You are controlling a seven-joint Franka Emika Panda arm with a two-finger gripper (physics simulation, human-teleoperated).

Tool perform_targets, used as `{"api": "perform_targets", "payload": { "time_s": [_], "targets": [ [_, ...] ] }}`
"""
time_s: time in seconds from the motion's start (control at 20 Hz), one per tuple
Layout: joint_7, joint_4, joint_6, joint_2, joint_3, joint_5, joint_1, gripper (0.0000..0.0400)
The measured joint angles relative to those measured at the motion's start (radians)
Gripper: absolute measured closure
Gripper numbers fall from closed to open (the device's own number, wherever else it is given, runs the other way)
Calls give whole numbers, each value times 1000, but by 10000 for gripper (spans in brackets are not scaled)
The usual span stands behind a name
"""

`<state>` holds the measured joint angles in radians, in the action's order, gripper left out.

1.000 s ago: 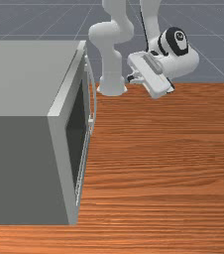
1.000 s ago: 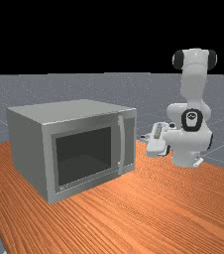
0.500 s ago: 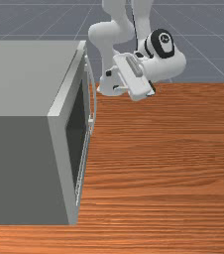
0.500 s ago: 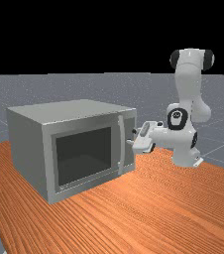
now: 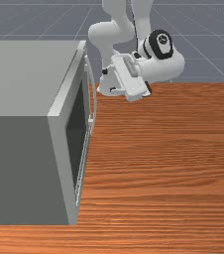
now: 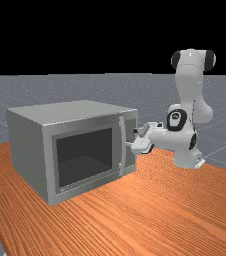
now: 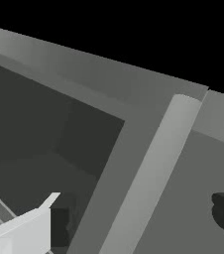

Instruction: Open the microwave

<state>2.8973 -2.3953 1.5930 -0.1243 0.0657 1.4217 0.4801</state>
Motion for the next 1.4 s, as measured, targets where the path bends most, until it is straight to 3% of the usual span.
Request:
{"api": "perform_targets", "payload": {
  "time_s": [0.85, 1.2, 1.4],
  "targets": [
    [0, 8, 29, -31, 74, -9, -68, 0],
    [0, 31, 56, -68, 124, -8, -27, 0],
    [0, 6, 101, -61, 171, 53, 18, 0]
  ]
}}
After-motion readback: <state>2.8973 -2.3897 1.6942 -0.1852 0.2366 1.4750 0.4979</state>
